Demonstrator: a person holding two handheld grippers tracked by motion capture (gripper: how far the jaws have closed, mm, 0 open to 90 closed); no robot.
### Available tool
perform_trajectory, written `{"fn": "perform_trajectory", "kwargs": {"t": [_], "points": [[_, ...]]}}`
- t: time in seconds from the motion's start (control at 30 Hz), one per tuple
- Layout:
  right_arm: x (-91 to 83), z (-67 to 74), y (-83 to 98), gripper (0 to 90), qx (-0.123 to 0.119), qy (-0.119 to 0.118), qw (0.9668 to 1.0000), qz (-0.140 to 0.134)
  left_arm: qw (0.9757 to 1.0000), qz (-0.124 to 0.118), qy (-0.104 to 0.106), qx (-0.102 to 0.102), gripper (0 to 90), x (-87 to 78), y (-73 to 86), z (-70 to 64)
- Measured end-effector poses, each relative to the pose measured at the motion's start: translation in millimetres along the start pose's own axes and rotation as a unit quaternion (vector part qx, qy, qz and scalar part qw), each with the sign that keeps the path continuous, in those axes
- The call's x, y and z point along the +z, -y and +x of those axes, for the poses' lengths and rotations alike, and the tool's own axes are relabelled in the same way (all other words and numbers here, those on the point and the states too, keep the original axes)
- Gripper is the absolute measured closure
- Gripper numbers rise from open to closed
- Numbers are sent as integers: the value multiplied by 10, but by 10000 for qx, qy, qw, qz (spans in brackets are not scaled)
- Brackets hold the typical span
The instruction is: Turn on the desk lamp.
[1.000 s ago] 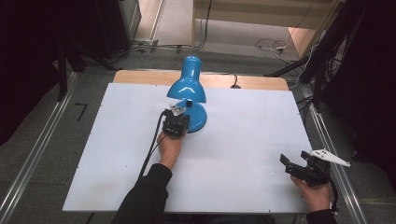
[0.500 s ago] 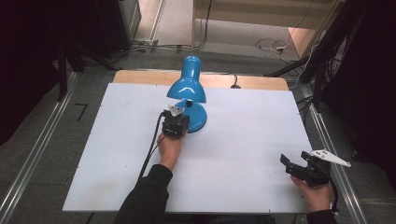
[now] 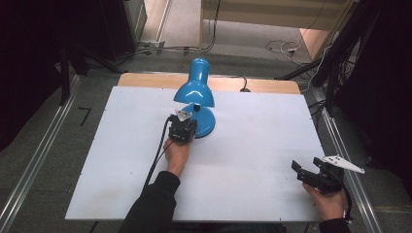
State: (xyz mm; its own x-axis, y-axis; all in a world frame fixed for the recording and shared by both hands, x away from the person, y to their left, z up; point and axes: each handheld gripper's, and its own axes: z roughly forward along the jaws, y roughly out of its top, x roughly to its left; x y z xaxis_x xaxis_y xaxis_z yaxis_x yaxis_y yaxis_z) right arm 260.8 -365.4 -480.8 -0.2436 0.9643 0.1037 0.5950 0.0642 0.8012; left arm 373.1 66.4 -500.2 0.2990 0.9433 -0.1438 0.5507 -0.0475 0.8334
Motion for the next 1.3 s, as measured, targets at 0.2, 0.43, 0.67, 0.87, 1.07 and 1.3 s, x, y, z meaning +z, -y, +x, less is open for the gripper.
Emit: {"fn": "perform_trajectory", "kwargs": {"t": [0.2, 0.43, 0.67, 0.87, 1.07, 1.3], "points": [[0, 0, 0, 112, 0, -4, 10000, -1, 10000, 0, -46, 29, 900, -2, 4, -10], [-1, 1, 0, 112, -3, -1, 10000, -3, 9998, -17, -149, 89, 900, -4, 12, -44], [1, 4, 0, 112, -3, 4, 10000, 6, 9997, 37, -144, 187, 900, -26, 38, -117], [-3, -10, 0, 111, 24, 8, 10000, -1, 9999, 15, -49, 96, 900, -60, 41, -61], [4, -11, 1, 111, 29, 20, 10000, 10, 9999, -106, 1, 68, 879, -140, 25, -31], [2, -2, 1, 111, 9, 27, 10000, 6, 9999, -104, 97, 17, 712, -198, 19, -38]]}}
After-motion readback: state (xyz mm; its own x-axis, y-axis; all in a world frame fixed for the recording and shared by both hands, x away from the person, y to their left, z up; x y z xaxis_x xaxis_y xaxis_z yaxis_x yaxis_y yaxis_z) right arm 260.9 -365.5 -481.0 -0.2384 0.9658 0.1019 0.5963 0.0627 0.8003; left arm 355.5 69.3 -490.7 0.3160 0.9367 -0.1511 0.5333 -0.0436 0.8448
